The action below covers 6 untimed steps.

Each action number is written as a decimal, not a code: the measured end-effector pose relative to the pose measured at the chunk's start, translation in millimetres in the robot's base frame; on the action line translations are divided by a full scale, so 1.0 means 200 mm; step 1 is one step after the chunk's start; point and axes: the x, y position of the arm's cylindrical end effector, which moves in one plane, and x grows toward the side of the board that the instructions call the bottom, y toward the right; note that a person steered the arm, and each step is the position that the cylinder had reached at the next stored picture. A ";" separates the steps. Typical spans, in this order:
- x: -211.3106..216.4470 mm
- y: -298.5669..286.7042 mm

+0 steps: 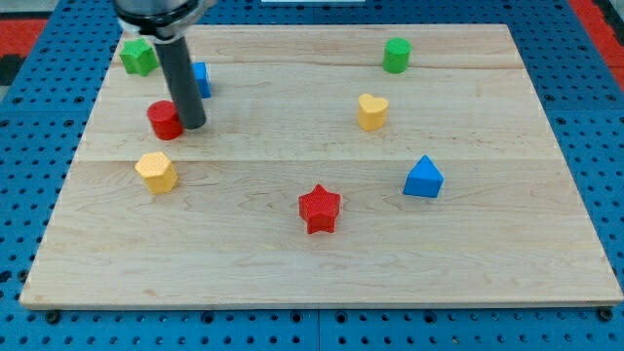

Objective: Move the blue cube left a bit

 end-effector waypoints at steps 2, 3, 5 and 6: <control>-0.10 0.46; -0.22 0.47; -0.33 0.23; -0.35 0.20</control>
